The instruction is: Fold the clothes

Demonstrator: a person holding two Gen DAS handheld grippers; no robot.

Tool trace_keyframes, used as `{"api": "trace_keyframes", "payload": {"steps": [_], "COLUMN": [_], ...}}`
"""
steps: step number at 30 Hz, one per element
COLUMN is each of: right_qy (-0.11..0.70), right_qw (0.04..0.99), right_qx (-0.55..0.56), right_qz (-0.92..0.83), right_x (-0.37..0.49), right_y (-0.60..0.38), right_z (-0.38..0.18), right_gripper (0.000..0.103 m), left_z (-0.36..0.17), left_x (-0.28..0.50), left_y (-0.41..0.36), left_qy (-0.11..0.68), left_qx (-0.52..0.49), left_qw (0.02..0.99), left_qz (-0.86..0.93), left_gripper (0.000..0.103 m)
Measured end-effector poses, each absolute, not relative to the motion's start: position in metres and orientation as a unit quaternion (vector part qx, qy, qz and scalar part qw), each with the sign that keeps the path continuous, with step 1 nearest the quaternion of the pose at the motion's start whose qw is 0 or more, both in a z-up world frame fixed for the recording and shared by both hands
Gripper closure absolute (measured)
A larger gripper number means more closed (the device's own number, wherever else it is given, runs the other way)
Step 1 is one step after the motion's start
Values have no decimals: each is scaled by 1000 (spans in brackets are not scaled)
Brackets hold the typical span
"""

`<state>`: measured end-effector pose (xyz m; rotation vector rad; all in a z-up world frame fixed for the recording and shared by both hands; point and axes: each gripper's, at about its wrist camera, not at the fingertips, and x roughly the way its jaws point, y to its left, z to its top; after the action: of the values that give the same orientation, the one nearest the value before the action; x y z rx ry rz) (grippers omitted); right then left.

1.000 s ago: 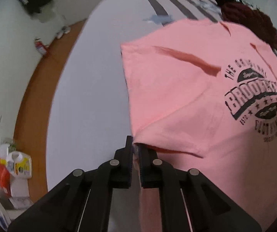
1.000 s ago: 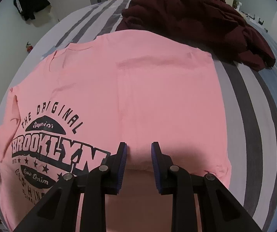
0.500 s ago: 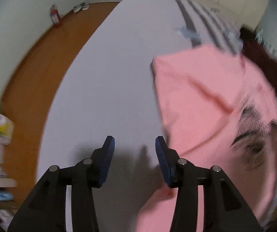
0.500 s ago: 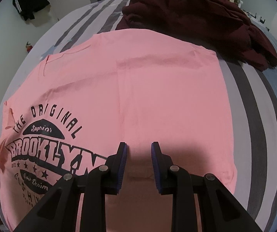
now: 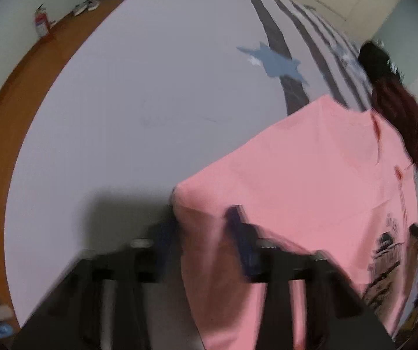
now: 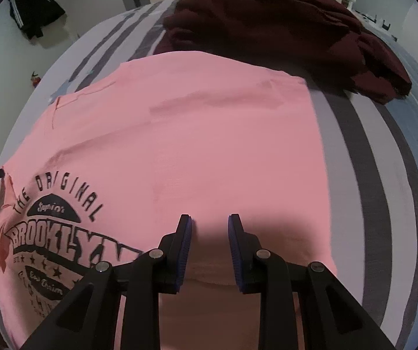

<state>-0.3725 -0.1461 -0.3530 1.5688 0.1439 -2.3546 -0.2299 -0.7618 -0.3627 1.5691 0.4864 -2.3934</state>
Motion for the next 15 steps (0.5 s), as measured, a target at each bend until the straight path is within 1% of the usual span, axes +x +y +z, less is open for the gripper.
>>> {"api": "trace_keyframes", "payload": {"steps": [2,5,8,11,13,15], "right_qy": [48,46,49,46,45,44], "right_qw": [150,149,149,148,148,150], "right_qx": [548,549,548,548,550,551], "right_qz": [-821,-821,-822,-822,-821,-820], "right_x": [-375,-378,-380,-378,-377,-377], "right_y": [-142,-142,-143,-142,-140,-137], "right_z": [-355,-356,-356,-356,-356,-353], "right_gripper": [80,80,80,80,80,80], "left_z": [-368,-351,-341,-347,-357,-363], "left_x": [-239,-258,-285,-303,-306,-301], "left_y": [-760,-766,-772,-759,-757,-759], "left_qy": [156,123,116,60,59,83], "left_qx": [541,519,512,530,548,556], "left_qw": [113,127,118,102,105,114], "left_qz": [-819,-836,-843,-840,-828,-819], "left_gripper": [98,99,99,99,99,98]}}
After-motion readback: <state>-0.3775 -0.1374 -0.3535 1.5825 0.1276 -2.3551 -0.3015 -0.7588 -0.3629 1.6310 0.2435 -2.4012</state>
